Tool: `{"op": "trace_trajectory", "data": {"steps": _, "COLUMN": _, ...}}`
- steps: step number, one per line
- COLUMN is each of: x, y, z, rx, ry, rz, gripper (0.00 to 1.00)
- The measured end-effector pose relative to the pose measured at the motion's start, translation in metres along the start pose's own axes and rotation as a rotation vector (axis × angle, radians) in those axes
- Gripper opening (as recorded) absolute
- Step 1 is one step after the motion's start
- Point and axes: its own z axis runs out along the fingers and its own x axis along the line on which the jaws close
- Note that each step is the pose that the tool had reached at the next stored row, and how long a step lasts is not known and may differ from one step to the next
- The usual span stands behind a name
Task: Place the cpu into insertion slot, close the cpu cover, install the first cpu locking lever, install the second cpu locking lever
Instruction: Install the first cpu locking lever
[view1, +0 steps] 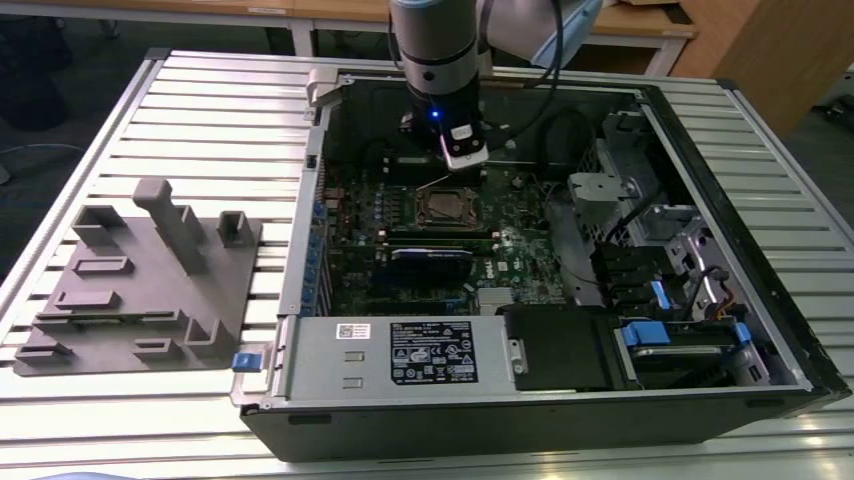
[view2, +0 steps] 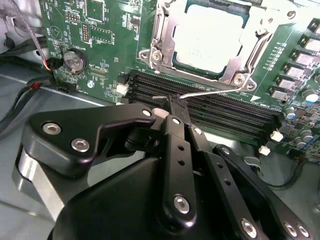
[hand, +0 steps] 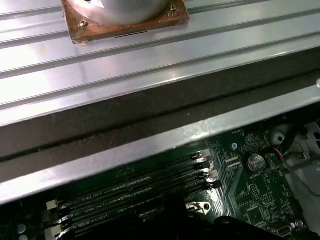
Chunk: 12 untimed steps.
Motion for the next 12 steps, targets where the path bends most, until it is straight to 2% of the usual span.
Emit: {"op": "trace_trajectory", "data": {"steps": 12, "x": 0.0023, "y": -0.0027, "z": 0.0025, "rx": 0.0029, "ry": -0.0011, "rz": -0.001, "gripper": 0.11}}
